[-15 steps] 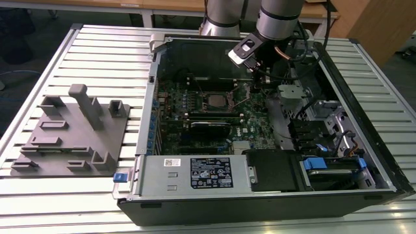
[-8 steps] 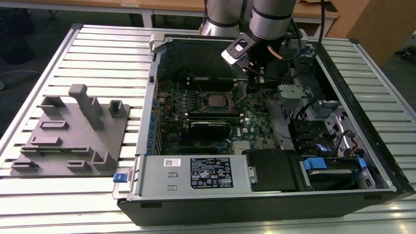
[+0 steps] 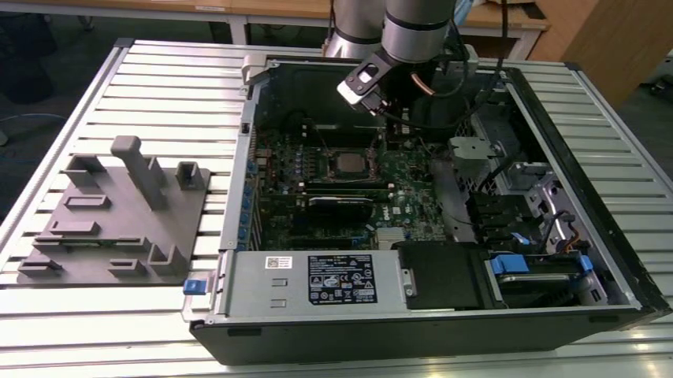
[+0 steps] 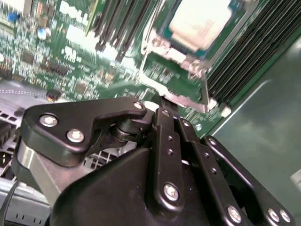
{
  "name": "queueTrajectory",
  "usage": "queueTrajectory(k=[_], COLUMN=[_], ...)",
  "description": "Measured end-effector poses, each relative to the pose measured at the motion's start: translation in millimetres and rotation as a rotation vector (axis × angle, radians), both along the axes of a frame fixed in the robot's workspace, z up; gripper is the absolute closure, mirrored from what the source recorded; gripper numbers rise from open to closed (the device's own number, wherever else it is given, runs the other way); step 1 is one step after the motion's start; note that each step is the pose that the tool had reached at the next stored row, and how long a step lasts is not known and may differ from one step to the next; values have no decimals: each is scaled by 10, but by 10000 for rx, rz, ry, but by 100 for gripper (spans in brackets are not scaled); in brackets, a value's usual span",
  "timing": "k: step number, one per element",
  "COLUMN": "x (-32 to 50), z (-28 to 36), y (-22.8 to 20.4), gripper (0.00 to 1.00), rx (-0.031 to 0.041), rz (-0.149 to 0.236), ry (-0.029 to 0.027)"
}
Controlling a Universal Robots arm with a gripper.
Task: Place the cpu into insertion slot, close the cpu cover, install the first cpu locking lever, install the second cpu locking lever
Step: 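Close the cpu cover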
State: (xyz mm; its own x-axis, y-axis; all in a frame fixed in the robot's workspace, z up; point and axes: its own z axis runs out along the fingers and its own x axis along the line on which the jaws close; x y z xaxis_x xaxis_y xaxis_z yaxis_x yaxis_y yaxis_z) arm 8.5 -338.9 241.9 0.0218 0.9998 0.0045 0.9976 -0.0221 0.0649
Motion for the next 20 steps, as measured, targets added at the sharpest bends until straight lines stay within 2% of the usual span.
queueTrajectory(k=[6,8,13,14,15,18,20], x=[-245,-302,-306,-305,-306,-304,-305], z=[0,0,0,0,-3,-10,-9], y=[0,0,0,0,0,0,0], gripper=[89,89,89,89,89,89,89], rx=[-1,0,-2,-3,0,-2,-4], rz=[-2,-2,-2,-1,-2,-2,-3], ry=[-144,-181,-184,-169,-79,371,399])
